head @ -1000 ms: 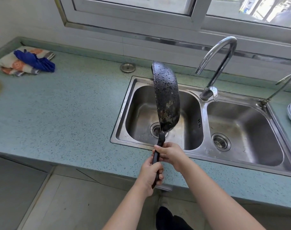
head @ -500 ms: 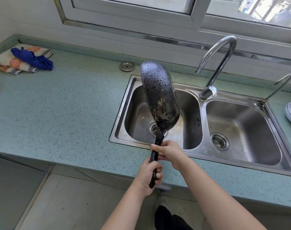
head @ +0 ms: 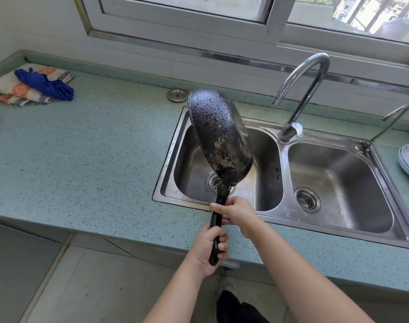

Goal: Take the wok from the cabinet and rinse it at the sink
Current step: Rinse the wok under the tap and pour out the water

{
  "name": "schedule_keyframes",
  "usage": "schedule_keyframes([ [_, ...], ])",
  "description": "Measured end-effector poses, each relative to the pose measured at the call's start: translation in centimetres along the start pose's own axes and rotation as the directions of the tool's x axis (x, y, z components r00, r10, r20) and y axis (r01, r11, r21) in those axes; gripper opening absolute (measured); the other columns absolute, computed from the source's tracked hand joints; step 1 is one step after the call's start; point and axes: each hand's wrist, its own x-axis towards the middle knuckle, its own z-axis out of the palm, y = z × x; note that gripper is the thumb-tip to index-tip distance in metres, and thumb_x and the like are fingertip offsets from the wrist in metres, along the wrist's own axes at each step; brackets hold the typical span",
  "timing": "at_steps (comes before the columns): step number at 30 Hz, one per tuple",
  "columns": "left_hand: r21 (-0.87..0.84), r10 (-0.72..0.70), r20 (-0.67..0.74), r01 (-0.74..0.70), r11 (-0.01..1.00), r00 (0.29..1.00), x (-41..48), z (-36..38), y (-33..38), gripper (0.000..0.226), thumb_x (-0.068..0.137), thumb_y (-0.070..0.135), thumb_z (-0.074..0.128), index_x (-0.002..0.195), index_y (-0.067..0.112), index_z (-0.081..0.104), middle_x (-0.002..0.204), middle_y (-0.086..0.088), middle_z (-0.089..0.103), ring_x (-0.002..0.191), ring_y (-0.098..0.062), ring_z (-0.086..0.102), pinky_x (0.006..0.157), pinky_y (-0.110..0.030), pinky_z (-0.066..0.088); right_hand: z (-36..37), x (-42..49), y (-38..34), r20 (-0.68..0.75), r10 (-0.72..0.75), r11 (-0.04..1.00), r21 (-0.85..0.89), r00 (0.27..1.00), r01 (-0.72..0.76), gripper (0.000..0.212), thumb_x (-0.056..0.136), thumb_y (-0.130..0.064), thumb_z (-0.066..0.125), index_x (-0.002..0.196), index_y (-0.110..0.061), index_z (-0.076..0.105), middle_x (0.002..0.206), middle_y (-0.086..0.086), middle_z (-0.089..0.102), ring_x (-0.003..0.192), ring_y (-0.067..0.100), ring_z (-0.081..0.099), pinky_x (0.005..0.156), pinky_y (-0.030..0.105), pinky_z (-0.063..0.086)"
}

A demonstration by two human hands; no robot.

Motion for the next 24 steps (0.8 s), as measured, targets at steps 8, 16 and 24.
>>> schedule_keyframes([
  [8,-0.01,-0.005,0.012,0.005,1.0,1.0,-0.05,-0.09,0.04,0.02,0.087,0.002,0.042,0.103,0.013,0.049,0.049,0.006,0.043,0.033,-0.004,0.037,0.028,-0.014,0.025,0.07,0.37,0.4,-0.008,-0.008,1.0,-0.005,1.0,0.008,0.023,0.075,-0.013,0.075,0.076,-0.01,0.052,0.069,0.005,0.064,0.056,0.012,0.065,0.046,0.018,0.053],
  [16,-0.05,-0.013,0.016,0.013,0.999,1.0,0.15,-0.09,-0.23,0.018,0.088,0.004,0.043,0.096,0.015,0.054,0.049,0.006,0.043,0.033,-0.004,0.038,0.028,-0.014,0.026,-0.07,0.86,0.86,-0.026,-0.021,0.999,-0.044,0.999,0.02,0.025,0.072,-0.017,0.077,0.078,-0.01,0.054,0.07,0.004,0.065,0.058,0.013,0.066,0.049,0.02,0.054],
  [24,-0.068,-0.015,0.013,0.016,0.998,1.0,0.42,-0.18,-0.48,0.018,0.087,0.004,0.043,0.096,0.015,0.053,0.048,0.006,0.043,0.032,-0.004,0.037,0.028,-0.014,0.025,-0.08,0.98,1.01,-0.039,-0.018,0.996,-0.083,0.999,0.014,0.026,0.072,-0.018,0.077,0.08,-0.009,0.054,0.07,0.003,0.064,0.062,0.015,0.066,0.053,0.023,0.056],
])
